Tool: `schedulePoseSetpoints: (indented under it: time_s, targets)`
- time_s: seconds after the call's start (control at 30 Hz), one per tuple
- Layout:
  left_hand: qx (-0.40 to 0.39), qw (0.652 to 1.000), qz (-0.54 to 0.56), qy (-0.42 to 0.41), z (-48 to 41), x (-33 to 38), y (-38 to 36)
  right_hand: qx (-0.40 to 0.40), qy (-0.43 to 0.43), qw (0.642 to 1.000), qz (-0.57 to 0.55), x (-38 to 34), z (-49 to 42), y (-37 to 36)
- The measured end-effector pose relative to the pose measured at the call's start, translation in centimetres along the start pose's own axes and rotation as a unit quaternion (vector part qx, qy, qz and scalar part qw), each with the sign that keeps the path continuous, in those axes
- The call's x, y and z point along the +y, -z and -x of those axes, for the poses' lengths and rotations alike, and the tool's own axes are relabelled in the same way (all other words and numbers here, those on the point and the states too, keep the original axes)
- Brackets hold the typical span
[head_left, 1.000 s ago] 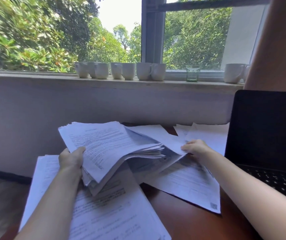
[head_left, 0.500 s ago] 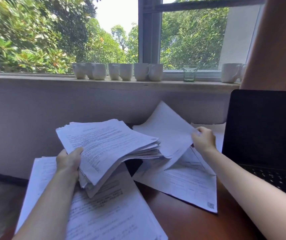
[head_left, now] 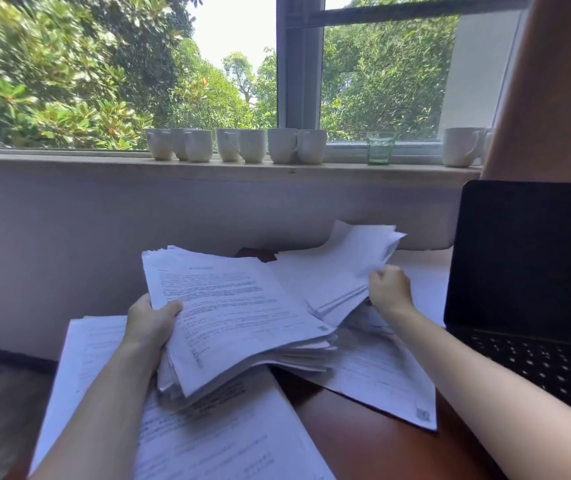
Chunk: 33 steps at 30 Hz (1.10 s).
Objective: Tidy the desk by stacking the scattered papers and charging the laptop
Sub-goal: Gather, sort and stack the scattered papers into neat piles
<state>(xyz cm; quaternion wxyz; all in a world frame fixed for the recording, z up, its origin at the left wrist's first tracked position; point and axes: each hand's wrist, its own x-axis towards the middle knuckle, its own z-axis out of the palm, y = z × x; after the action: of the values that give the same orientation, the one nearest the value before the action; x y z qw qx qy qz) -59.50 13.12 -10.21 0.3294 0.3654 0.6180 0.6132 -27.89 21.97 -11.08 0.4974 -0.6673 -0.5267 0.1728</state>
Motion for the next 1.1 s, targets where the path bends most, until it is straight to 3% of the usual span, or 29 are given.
schedulePoseSetpoints:
  time_s: [0.13, 0.23, 0.3, 0.4, 0.5, 0.63, 0.8, 0.97, 1.1]
  targets:
    - [-0.009, 1.0, -0.018, 0.001, -0.2, -0.1, 0.1, 0.083, 0.207, 0.974, 0.048, -1.2, 1.0, 2.1]
    - [-0.031, 0.999, -0.043, -0.004, -0.2, -0.1, 0.2, 0.114, 0.437, 0.881, 0.14, -2.0, 2.8, 2.7]
    - [-0.051, 0.997, -0.06, -0.011, 0.0, 0.1, 0.2, 0.085, 0.516, 0.829, 0.197, -2.7, 3.8, 2.1]
    - [-0.082, 0.994, -0.077, -0.007, 0.6, 0.4, 0.1, -0.017, 0.586, 0.773, 0.243, -3.6, 6.2, 0.5]
    - [-0.113, 0.989, -0.095, 0.008, 0.8, 0.5, 0.1, -0.11, 0.618, 0.711, 0.317, -3.8, 8.8, -1.4]
    - [-0.114, 0.987, -0.102, 0.042, 0.5, 0.7, 0.0, -0.226, 0.607, 0.707, 0.284, -4.5, 10.6, -2.5]
    - [-0.121, 0.989, -0.061, 0.059, -0.2, 0.5, -0.3, -0.273, 0.561, 0.748, 0.227, -5.7, 11.2, -2.3]
    - [-0.166, 0.979, -0.115, 0.015, 0.5, 0.3, 0.2, -0.433, 0.402, 0.785, 0.187, -5.5, 10.5, -0.9]
    - [-0.172, 0.978, -0.119, 0.008, 0.4, 0.4, 0.6, -0.418, 0.321, 0.836, 0.155, -3.2, 8.9, 1.9]
